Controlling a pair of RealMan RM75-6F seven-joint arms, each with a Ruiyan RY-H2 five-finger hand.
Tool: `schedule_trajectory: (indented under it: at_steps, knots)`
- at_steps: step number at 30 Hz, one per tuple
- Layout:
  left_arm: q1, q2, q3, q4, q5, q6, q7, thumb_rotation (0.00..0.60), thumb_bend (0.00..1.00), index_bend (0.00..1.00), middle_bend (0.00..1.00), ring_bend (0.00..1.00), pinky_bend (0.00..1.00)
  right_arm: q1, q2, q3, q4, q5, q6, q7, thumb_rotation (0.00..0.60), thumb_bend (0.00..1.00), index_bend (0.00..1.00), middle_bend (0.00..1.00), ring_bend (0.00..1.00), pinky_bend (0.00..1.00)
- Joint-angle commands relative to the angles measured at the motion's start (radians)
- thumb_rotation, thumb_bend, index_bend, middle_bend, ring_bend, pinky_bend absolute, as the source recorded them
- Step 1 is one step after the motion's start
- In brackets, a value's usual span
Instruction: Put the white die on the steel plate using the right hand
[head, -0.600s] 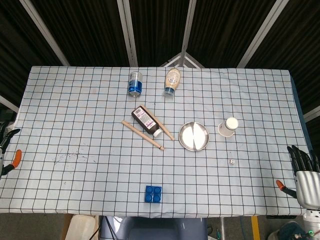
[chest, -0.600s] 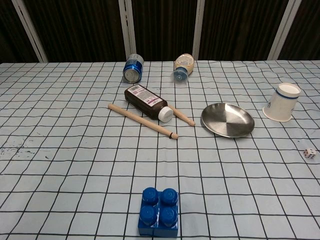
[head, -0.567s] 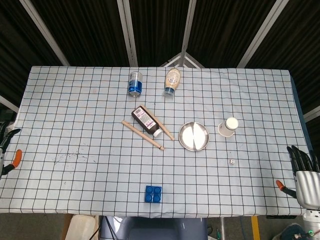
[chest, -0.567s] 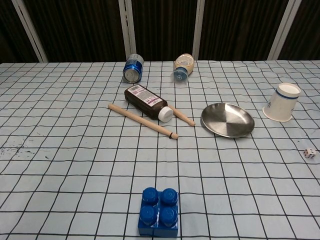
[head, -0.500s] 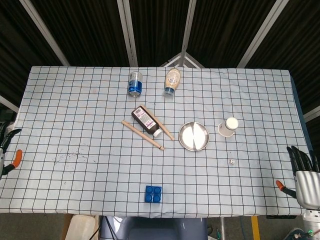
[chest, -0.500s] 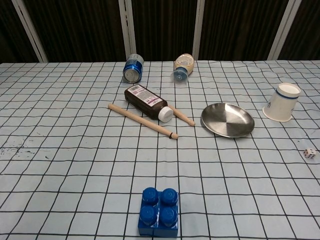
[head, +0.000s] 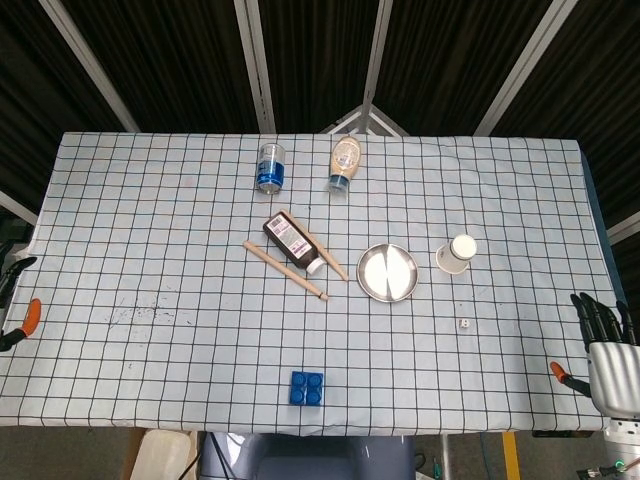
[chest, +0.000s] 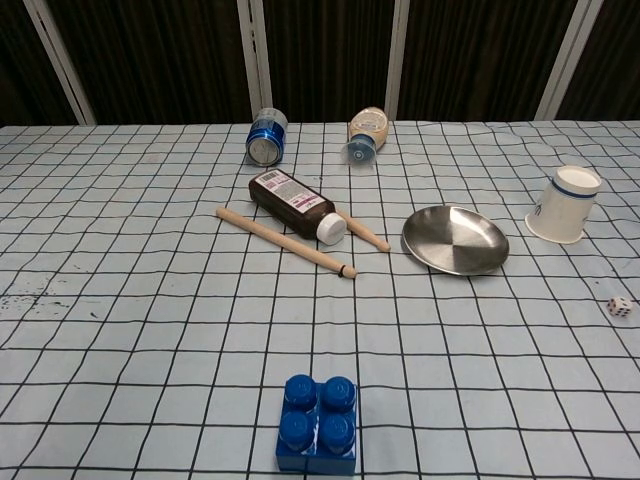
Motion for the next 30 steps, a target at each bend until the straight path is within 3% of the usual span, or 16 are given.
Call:
schedule_trajectory:
  at_steps: [1,11,23,30]
  knots:
    - [0.001,0.002,0.003,-0.003,0.002,0.000,0.002,0.600,0.64,0.18,0.00,0.00,0.12,0.002,-0.001,-0.005,-0.001,0.002,-0.011,0.000,0.600,0.00,0.10,0.13,0.14,0.00]
    - [0.009,0.012,0.005,-0.024,0.000,0.006,0.005,0.600,0.64,0.18,0.00,0.00,0.12,0.029,-0.028,-0.009,-0.011,-0.021,-0.043,0.043,0.600,0.00,0.16,0.13,0.15,0.00]
    - [0.004,0.014,0.004,-0.023,-0.009,-0.014,0.011,0.600,0.64,0.18,0.00,0.00,0.12,0.184,-0.054,0.027,-0.068,0.076,-0.320,0.006,0.600,0.01,0.27,0.13,0.16,0.00]
    - [0.001,0.011,0.002,-0.022,-0.015,-0.023,0.021,0.600,0.64,0.18,0.00,0.00,0.12,0.258,-0.087,0.055,-0.050,0.146,-0.439,-0.008,0.600,0.07,0.34,0.13,0.17,0.00]
